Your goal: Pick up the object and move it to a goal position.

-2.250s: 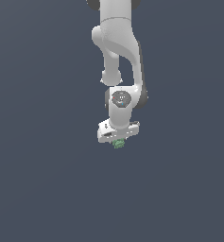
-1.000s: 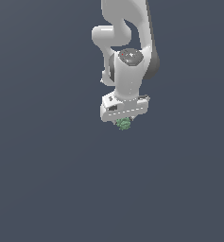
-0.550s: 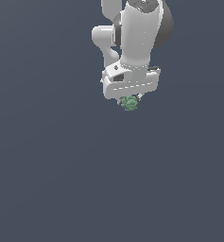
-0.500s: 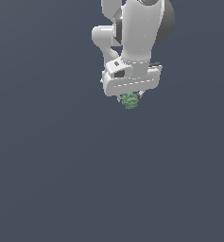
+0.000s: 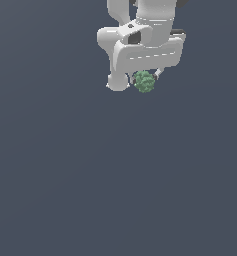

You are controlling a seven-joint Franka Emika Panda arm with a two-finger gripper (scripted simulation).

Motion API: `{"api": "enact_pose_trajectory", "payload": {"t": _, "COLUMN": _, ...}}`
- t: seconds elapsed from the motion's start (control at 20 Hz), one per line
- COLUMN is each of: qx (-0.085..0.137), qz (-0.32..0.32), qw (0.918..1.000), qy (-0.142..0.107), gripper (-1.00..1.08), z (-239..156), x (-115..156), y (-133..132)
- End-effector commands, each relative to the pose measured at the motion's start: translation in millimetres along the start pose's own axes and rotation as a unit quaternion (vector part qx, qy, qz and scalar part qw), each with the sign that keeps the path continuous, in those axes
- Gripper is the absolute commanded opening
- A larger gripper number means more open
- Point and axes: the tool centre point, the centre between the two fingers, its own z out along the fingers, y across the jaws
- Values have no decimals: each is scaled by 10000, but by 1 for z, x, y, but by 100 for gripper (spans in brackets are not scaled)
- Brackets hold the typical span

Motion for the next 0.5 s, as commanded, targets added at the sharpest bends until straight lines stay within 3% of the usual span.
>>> {"api": "enact_pose_trajectory", "payload": {"t": 0.0, "qx": 2, "qz": 1, "qw": 10000, "qy": -8, "gripper": -100, "z": -15, "x": -2, "y": -3}}
{"api": "enact_pose_trajectory", "payload": {"t": 0.45, "qx": 2, "qz": 1, "qw": 10000, "qy": -8, "gripper": -100, "z": -40, "x": -4, "y": -8}}
